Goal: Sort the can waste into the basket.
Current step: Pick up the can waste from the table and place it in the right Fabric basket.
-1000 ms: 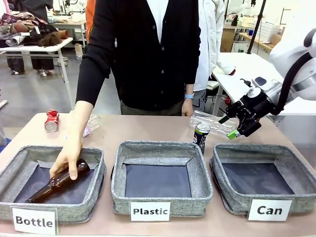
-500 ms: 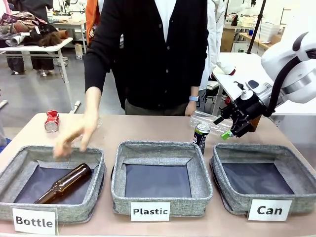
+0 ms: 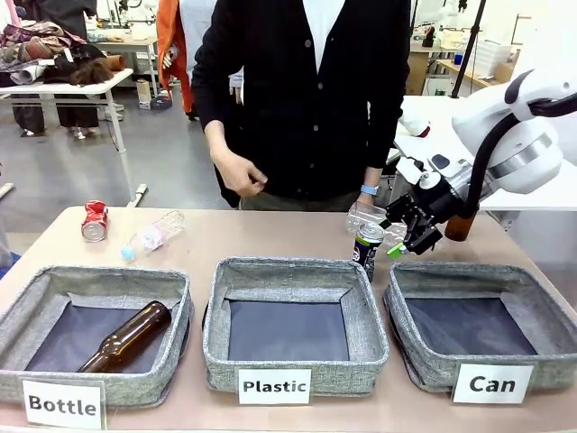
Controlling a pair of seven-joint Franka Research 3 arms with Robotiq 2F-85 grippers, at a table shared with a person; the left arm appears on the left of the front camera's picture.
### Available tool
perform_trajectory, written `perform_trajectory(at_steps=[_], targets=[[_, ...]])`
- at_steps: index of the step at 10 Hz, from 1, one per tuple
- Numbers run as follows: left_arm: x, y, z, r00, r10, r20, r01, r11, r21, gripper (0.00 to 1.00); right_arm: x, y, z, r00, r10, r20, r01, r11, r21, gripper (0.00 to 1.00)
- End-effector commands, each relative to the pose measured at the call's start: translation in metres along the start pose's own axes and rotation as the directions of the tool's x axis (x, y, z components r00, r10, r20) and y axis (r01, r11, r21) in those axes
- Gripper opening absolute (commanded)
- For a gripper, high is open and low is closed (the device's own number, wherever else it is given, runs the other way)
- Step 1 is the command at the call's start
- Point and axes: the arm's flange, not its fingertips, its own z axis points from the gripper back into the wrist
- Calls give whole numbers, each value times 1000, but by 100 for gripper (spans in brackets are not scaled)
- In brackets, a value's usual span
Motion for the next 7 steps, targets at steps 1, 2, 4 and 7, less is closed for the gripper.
perform_trajectory(at_steps=[1,2,4,7], targets=[[2,7,-35,996,5,-94,0,998,57,100,1,-11,-7,999,39,21,-39,999,17,100],[4,11,-50,992,6,-123,5,996,88,100,3,-18,-16,998,45,32,-46,998,44,100],[-5,21,-65,986,-49,-161,73,986,147,100,1,-22,-30,999,35,33,-38,995,88,100],[17,-1,-33,992,3,-130,7,997,79,100,-2,-27,-40,999,32,41,-38,991,131,100]])
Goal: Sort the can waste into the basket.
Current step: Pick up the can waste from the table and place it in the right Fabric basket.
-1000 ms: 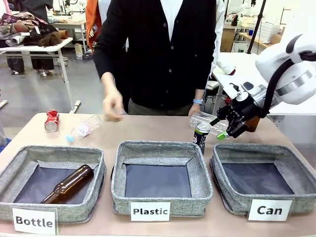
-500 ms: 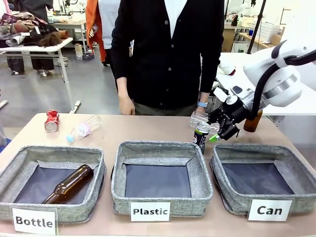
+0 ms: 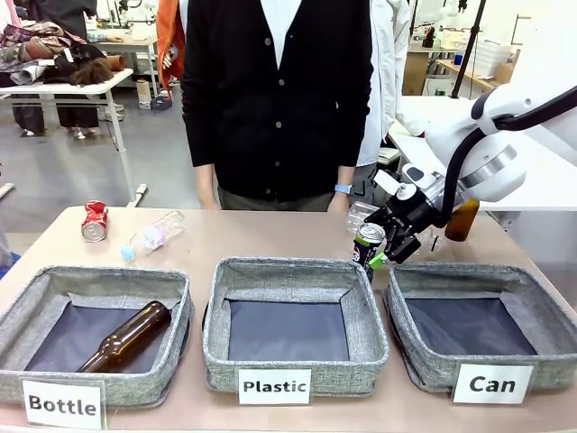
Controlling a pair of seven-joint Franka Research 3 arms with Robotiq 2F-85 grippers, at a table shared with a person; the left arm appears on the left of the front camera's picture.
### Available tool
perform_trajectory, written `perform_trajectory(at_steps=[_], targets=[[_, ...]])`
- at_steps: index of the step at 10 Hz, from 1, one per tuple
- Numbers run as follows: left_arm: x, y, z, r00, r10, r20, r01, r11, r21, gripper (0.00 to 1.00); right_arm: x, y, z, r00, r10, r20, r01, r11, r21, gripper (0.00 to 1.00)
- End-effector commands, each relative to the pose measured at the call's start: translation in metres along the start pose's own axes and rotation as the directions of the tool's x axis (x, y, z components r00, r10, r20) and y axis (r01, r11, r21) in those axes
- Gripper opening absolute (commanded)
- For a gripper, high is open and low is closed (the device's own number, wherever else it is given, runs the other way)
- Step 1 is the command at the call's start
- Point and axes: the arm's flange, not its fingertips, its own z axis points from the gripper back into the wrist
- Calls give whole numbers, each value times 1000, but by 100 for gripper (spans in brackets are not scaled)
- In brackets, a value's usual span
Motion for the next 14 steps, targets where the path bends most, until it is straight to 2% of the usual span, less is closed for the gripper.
perform_trajectory(at_steps=[1,6,7,8,9,11,12,14], targets=[[-2,-1,1,1000,13,13,-13,1000,-23,100,4,-8,3,999,27,17,-27,999,33,100],[-2,-1,1,1000,13,13,-13,1000,-23,100,3,-9,5,998,22,55,-27,994,106,100],[-2,-1,1,1000,13,13,-13,1000,-23,100,3,-9,4,998,23,59,-30,993,118,53],[-2,-1,1,1000,13,13,-13,1000,-23,100,4,-11,4,998,23,65,-31,992,124,40],[-2,-1,1,1000,13,13,-13,1000,-23,100,3,-11,4,997,18,70,-27,992,127,0],[-2,-1,1,1000,13,13,-13,1000,-23,100,0,-12,4,997,4,76,-14,992,126,0],[-2,-1,1,1000,13,13,-13,1000,-23,100,0,-12,4,997,0,75,-10,992,127,14],[-2,-1,1,1000,13,13,-13,1000,-23,100,-1,-13,5,997,-10,76,1,992,123,0]])
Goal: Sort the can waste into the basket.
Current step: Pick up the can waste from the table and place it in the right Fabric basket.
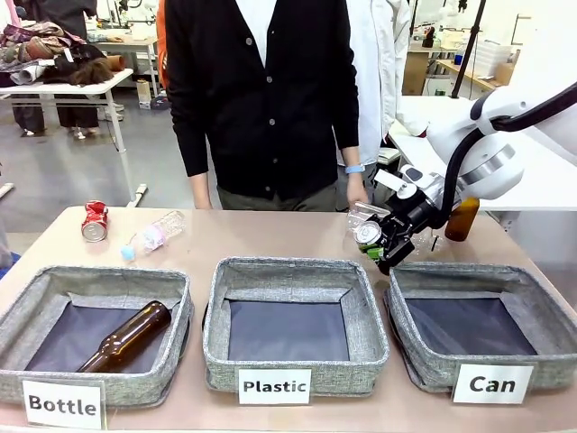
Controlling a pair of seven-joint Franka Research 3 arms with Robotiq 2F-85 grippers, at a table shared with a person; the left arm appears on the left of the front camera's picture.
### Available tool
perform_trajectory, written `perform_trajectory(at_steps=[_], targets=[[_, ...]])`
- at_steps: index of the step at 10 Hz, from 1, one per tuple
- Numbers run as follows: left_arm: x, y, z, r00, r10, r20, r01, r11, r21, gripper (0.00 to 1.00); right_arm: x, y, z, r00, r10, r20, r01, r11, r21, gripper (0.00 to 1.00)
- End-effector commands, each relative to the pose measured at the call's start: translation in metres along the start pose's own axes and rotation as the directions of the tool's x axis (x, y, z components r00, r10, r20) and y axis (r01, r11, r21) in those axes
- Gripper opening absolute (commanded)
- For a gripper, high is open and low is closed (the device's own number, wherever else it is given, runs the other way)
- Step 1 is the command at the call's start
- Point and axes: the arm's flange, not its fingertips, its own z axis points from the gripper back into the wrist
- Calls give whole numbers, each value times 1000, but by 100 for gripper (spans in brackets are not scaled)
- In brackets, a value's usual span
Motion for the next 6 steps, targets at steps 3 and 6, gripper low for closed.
perform_trajectory(at_steps=[3,6], targets=[[-1,-2,0,1000,11,7,-11,1000,-18,100,23,8,10,998,58,10,-58,998,-18,0],[-1,-2,0,1000,11,7,-11,1000,-18,100,87,79,54,977,213,-9,-214,976,-31,0]])
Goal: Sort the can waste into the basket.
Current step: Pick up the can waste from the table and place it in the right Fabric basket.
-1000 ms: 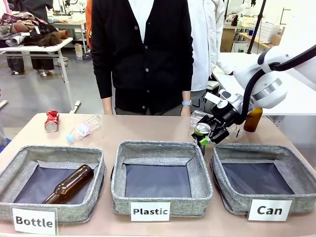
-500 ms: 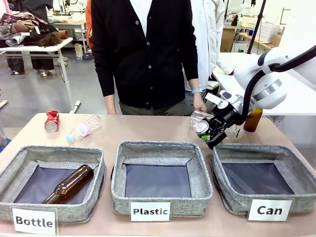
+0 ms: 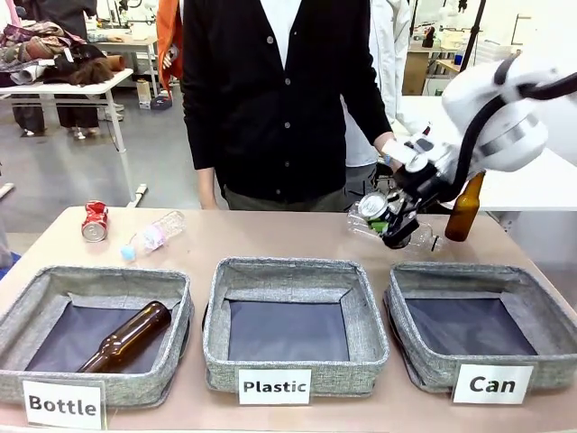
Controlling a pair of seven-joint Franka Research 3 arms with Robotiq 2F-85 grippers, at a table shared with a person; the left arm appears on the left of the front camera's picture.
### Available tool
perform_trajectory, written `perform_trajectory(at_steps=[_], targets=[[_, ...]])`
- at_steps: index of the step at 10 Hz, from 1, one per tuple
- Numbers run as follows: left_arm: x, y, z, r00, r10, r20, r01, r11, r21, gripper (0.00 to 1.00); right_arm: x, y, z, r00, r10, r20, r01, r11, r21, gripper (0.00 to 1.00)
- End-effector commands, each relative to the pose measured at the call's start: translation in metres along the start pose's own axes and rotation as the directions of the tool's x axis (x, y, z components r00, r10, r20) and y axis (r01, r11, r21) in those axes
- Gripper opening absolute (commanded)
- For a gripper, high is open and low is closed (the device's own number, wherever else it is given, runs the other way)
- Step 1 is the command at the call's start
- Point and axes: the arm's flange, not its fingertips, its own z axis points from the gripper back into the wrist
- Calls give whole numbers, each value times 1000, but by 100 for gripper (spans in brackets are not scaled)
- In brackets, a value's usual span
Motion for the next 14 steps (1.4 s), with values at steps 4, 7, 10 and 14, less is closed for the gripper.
perform_trajectory(at_steps=[4,7,10,14], targets=[[-1,-1,0,1000,12,6,-12,1000,-18,100,104,167,31,983,-118,-140,150,958,246,0],[-1,-1,0,1000,12,6,-12,1000,-18,100,92,203,29,919,-148,-366,200,974,109,0],[-1,-1,0,1000,12,6,-12,1000,-18,100,51,212,39,709,-280,-647,346,938,-26,0],[-1,-1,0,1000,12,6,-12,1000,-18,100,46,215,34,597,-379,-707,251,925,-284,0]])
